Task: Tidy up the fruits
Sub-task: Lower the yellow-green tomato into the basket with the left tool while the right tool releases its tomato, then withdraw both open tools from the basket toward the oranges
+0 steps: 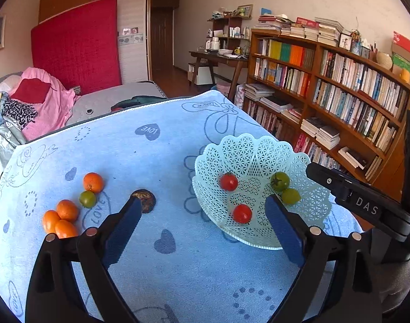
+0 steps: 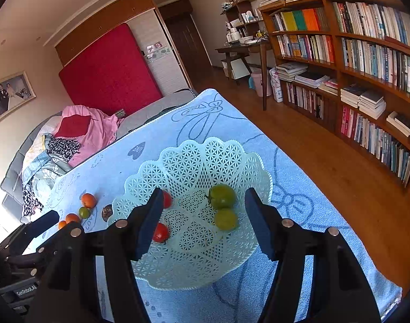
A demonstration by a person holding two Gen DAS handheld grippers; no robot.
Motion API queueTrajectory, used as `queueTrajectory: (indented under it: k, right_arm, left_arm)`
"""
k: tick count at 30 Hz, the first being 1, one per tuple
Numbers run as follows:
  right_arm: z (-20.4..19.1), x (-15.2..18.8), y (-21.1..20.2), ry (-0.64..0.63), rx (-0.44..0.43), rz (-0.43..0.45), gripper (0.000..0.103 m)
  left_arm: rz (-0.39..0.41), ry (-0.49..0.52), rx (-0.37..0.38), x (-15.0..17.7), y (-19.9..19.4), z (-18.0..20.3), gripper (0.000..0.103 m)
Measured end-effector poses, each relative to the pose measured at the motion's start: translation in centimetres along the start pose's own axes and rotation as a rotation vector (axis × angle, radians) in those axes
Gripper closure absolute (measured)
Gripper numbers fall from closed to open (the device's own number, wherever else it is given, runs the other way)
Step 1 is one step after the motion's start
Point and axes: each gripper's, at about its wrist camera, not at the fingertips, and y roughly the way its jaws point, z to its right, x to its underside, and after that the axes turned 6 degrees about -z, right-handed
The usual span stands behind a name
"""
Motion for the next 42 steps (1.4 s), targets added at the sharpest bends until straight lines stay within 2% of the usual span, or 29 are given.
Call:
queueTrajectory:
  k: [11,17,27,42]
  right_arm:
    - [-1.3,0.3,-0.7,-0.010,-0.024,0.011,0.028]
    - [-1.7,0.5,-1.2,-0.010,-0.043,0.019,0.028]
    - [-3.6,1.3,-1.6,-0.041,-0.080,0.011,0.027]
    - [-7.9,2.6,0.3,-0.092,-0.129,-0.047,0.027]
  left_arm:
    - [0.015,-0.092,-0.095,0.0,-2.0,-4.8,0.008]
    - [0.036,-0.112,-0.165,0.0,-3.3,-7.2,0.008]
    - [0.080,-0.199,-0.234,0.2,-5.9,-12.1,0.005]
    - [0.054,-0.280,-0.314,1.9,-5.9,-17.1,0.005]
